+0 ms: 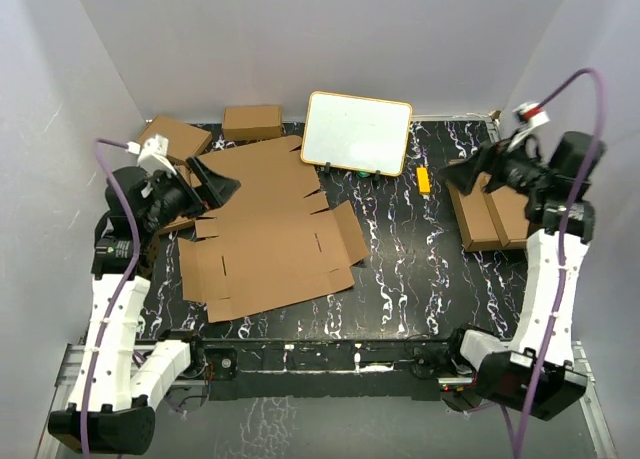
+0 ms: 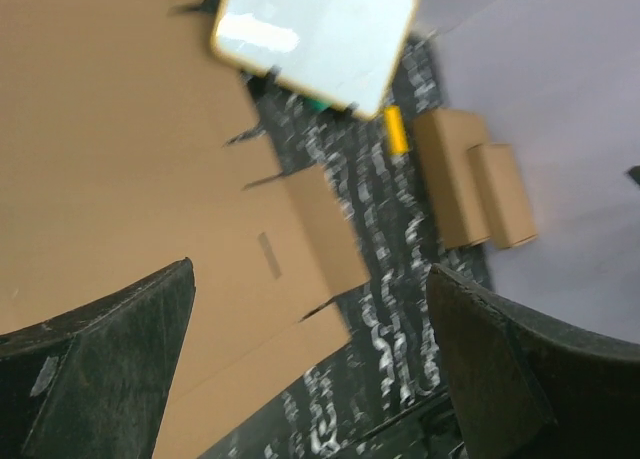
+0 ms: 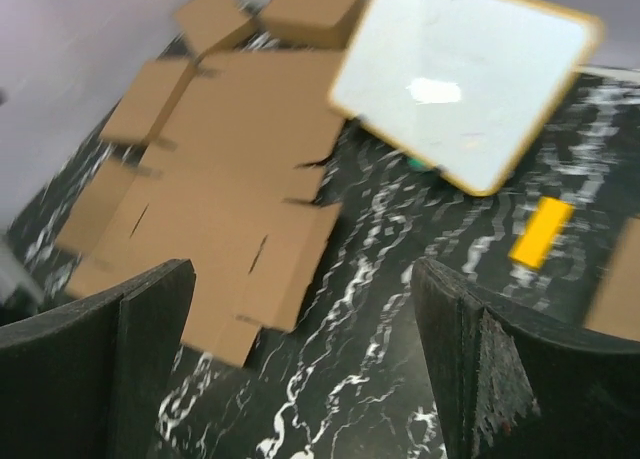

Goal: Fold the paper box

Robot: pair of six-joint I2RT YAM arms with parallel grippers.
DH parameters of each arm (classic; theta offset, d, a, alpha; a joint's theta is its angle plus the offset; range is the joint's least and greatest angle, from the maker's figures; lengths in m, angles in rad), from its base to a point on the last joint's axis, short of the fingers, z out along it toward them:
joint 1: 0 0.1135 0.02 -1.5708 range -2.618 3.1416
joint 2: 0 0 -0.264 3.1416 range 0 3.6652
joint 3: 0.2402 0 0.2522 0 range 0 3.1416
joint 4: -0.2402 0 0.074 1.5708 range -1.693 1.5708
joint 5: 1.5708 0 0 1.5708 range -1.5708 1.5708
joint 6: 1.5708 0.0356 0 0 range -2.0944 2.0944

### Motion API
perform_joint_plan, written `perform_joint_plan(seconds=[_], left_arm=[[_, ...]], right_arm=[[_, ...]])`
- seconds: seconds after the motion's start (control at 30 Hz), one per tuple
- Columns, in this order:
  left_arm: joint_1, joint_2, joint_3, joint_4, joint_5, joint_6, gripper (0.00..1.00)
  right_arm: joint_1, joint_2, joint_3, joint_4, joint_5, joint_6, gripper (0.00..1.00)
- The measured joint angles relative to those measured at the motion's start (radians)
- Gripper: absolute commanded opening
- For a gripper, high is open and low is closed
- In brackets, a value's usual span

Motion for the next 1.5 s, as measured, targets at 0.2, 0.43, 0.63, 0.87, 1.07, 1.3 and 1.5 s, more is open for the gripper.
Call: perform_joint_plan(seconds=[0.2, 0.43, 0.63, 0.87, 1.07, 1.3, 1.5], left_arm=[[-0.002, 0.023, -0.195, -0.099, -0.128, 0.128, 0.96], [-0.002, 0.083, -0.265, -0.172, -0.332, 0.170, 0.94], [0.066, 0.280, -0.253, -0.178, -0.365, 0.194, 0.92], [0.161, 0.402, -0.134, -0.222, -0.440, 0.242, 0.93], [0.231, 0.472, -0.150, -0.194, -0.429, 0.237, 0.93], [0.314, 0.562, -0.200, -0.131, -0.365, 0.236, 0.91], [0.327, 0.618, -0.246, -0.077, -0.287, 0.235, 0.81]], right_arm=[[0.249, -0.047, -0.263, 0.039, -0.056, -0.196, 0.98], [0.291, -0.050, -0.592, 0.159, -0.066, -0.295, 0.98], [0.285, -0.109, -0.723, 0.235, -0.069, -0.297, 0.98], [0.281, -0.116, -0.722, 0.304, -0.055, -0.297, 0.98], [0.281, -0.087, -0.721, 0.309, -0.049, -0.297, 0.98], [0.280, -0.072, -0.721, 0.310, -0.041, -0.297, 0.98], [0.267, -0.070, -0.721, 0.315, -0.033, -0.296, 0.98]])
